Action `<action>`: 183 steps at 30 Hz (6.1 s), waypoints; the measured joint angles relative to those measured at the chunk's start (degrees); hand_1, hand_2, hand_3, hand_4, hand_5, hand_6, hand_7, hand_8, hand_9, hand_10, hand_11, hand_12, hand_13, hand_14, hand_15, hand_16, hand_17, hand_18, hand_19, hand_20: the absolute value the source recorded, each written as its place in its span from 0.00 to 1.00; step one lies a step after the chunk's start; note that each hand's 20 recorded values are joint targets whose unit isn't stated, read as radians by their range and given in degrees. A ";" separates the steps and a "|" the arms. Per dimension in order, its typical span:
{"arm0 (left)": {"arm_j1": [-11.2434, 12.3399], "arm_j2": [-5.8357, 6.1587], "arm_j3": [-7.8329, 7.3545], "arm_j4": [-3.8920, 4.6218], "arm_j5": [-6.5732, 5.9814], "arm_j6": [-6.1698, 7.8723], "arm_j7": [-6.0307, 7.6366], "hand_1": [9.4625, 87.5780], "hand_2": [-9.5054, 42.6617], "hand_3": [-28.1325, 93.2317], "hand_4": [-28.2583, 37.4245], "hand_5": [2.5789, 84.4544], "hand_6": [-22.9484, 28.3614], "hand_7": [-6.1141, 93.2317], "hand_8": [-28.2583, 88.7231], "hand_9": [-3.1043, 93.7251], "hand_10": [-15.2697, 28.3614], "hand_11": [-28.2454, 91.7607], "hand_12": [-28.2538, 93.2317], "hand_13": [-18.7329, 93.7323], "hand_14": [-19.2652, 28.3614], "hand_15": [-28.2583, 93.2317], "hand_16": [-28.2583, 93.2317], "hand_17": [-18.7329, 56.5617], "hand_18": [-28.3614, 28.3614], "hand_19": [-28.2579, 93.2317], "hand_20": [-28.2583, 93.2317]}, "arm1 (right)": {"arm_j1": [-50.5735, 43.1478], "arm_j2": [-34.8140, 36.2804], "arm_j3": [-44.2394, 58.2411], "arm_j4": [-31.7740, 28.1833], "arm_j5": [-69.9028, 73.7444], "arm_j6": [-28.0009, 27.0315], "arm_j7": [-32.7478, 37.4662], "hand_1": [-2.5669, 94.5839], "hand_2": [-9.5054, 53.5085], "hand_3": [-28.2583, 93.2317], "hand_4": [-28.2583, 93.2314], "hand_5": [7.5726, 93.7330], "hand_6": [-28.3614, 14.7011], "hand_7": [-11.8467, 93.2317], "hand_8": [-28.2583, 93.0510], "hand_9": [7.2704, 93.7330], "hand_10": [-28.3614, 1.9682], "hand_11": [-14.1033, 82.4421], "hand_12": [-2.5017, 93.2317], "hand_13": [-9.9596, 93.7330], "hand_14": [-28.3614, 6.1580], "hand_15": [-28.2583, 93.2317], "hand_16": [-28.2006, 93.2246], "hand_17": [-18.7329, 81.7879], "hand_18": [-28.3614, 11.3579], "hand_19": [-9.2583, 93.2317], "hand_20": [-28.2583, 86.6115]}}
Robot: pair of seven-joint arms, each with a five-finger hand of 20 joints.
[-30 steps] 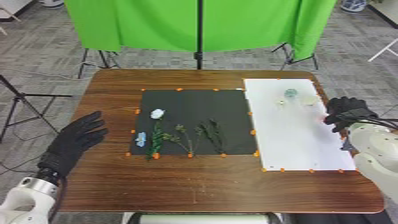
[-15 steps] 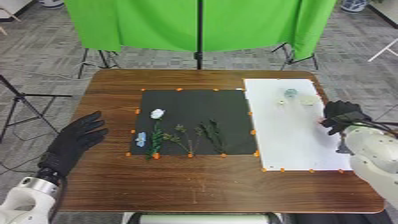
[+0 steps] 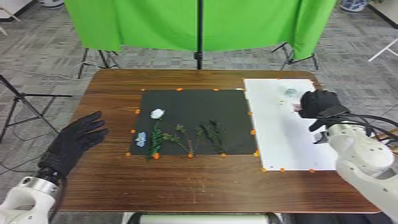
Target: Arrange flowers
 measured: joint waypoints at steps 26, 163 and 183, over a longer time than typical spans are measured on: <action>0.09 -0.06 1.10 0.25 -0.05 0.05 -0.90 0.20 0.21 0.81 0.00 0.33 0.53 0.26 0.15 0.31 0.62 0.41 0.35 0.35 0.73 0.54 0.20 0.13 0.89 0.67 0.23 | 34.50 -32.17 -31.49 7.66 -5.33 -12.38 -17.86 0.51 0.00 0.91 0.00 0.77 0.71 0.53 0.13 0.95 0.80 0.41 0.45 0.91 0.77 0.69 0.46 0.61 0.28 1.00 0.59; 0.32 -1.39 1.04 0.68 -0.12 -0.97 -1.84 0.20 0.21 0.81 0.00 0.34 0.54 0.26 0.15 0.31 0.63 0.41 0.35 0.36 0.73 0.54 0.20 0.13 0.89 0.67 0.23 | 25.95 -25.82 -27.32 3.92 -4.86 -8.43 -16.11 0.50 0.00 0.92 0.00 0.74 0.72 0.59 0.13 0.94 0.83 0.38 0.50 0.90 0.80 0.66 0.48 0.54 0.31 0.88 0.59; 0.58 -1.48 1.08 0.68 -0.12 -1.06 -1.84 0.20 0.21 0.81 0.00 0.34 0.54 0.26 0.15 0.31 0.63 0.41 0.35 0.36 0.73 0.54 0.20 0.13 0.89 0.67 0.23 | 25.24 -27.76 -30.12 7.44 -8.43 -6.51 -13.03 0.46 0.00 0.90 0.00 0.70 0.71 0.60 0.13 0.89 0.82 0.40 0.50 0.86 0.81 0.67 0.48 0.52 0.31 0.88 0.59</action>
